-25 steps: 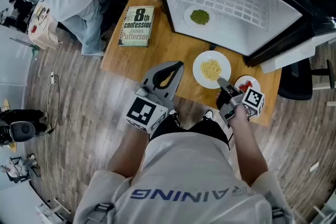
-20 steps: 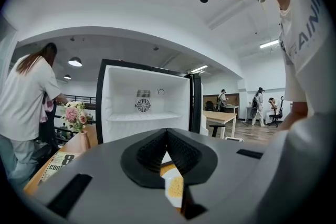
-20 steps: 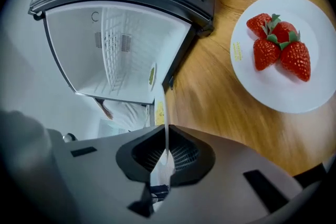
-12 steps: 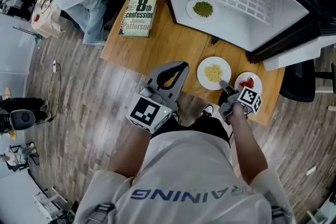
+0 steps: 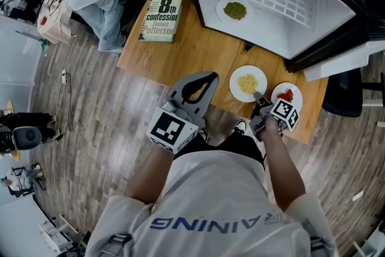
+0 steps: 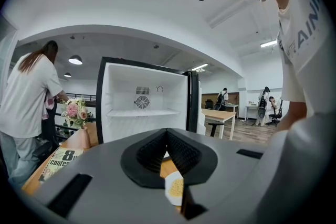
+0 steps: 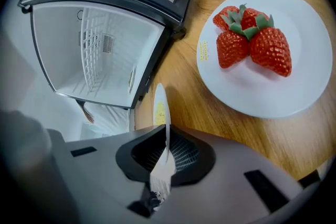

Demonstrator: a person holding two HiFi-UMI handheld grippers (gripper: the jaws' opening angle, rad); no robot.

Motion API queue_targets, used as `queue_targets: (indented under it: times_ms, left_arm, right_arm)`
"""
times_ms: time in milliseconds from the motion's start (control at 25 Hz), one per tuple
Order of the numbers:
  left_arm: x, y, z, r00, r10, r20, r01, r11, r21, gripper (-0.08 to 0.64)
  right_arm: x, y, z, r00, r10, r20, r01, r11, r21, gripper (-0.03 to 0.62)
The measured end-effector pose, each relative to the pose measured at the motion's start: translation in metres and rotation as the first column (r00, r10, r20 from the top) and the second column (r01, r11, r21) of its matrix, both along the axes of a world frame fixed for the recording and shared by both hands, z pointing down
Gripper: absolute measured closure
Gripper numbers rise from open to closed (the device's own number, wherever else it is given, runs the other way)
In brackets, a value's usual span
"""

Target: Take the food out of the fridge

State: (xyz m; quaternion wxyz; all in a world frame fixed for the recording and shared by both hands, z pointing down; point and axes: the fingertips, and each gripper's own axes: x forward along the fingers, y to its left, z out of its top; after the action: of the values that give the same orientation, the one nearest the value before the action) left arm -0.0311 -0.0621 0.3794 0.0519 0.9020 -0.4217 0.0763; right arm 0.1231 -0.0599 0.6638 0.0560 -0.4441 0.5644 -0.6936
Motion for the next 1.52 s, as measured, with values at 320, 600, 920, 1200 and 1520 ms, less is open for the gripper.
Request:
queue_targets:
  times_ms: [320,600,920,1200,1520]
  left_arm:
    - [0.000,-0.008,0.001,1.000,0.021,-0.005,-0.021,1.000,0.004,0.552]
    - [0.001,-0.013,0.003,1.000,0.031,-0.004,-0.031,0.999,-0.009,0.552]
    - [-0.001,-0.015,0.007,0.999,0.041,-0.006,-0.041,0.999,-0.023,0.552]
    - [-0.003,-0.016,0.006,0.999,0.042,-0.010,-0.042,0.999,-0.024,0.552]
    - [-0.006,-0.019,-0.001,0.998,0.036,-0.051,-0.037,0.999,-0.031,0.552]
  right_arm:
    - [-0.015,-0.006,-0.013,0.986,-0.141,-0.093,0.150,0.984,0.101,0.380]
    - [-0.032,0.012,-0.005,0.797,-0.459,-0.393,0.527,0.846,0.080,0.341]
    - [-0.043,0.027,0.000,0.585,-0.649,-0.486,0.747,0.665,0.010,0.321]
    - [-0.041,0.037,0.010,0.460,-0.717,-0.524,0.813,0.577,-0.076,0.321]
    - [-0.032,0.049,0.008,0.495,-0.743,-0.451,0.796,0.596,-0.108,0.322]
